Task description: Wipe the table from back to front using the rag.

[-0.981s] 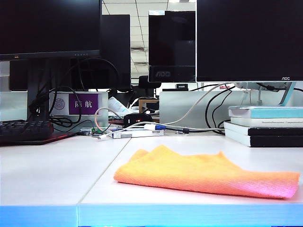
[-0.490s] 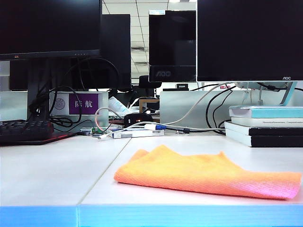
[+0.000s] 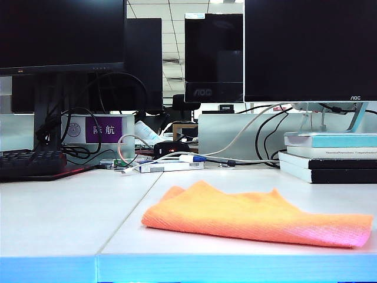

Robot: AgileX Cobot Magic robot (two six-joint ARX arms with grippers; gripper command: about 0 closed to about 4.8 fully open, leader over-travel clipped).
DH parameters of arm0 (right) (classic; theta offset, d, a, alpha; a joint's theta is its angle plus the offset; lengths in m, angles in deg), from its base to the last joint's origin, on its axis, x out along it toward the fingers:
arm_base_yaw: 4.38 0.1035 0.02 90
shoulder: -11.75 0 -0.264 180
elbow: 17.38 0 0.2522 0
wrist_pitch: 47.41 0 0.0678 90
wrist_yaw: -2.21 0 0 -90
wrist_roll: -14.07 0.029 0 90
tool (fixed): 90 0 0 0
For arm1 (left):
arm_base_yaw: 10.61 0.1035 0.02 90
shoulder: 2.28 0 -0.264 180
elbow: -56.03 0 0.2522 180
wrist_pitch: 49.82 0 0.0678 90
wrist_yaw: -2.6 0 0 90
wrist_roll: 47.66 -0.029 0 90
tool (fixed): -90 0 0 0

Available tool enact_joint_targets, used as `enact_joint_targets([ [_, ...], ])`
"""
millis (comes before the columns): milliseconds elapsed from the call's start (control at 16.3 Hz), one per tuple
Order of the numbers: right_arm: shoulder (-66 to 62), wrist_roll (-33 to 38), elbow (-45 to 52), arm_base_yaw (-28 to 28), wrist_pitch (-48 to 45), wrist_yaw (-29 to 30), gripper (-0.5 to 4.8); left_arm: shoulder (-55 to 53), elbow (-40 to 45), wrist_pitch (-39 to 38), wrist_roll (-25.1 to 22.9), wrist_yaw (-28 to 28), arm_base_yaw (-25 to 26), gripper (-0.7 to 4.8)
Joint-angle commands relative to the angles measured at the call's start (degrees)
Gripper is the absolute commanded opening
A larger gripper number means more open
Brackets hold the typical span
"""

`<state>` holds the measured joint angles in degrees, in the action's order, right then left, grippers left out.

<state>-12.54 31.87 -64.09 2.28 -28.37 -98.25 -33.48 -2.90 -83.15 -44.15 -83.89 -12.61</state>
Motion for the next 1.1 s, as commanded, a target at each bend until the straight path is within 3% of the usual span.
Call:
enact_joint_targets([
  [61, -8.57, -0.74, -9.94, 0.04, 1.88, 5.53, -0.02, -10.27, -15.93, -15.15, -0.13, 8.87, -0.09, -0.05],
  [245, -16.20, -4.02, -18.69, 0.24, 5.75, 9.51, -0.02, -16.79, -27.02, -21.46, -0.11, 17.84, -0.24, -0.05],
  [306, -20.59, -4.31, -24.37, 1.07, 9.62, 10.95, -0.02, -19.47, -31.76, -25.29, -0.13, 19.85, -2.58, -0.05],
  [490, -28.70, -10.45, -34.60, 5.11, 17.51, 15.02, -0.02, -23.28, -36.85, -29.49, -3.13, 16.70, -12.41, -0.06],
  [552, -31.95, -13.94, -38.01, 8.52, 21.16, 17.07, -0.01, -24.70, -37.75, -30.16, -3.08, 13.64, -17.94, -0.05],
  [736, -38.05, -16.79, -40.41, 14.86, 28.70, 23.15, -0.01, -27.50, -38.32, -30.97, -3.08, 8.02, -26.43, -0.06],
  [1103, -50.56, -23.89, -40.46, 23.43, 46.71, 25.00, -0.01, -29.09, -38.34, -31.39, -5.99, 8.26, -29.20, -0.06],
])
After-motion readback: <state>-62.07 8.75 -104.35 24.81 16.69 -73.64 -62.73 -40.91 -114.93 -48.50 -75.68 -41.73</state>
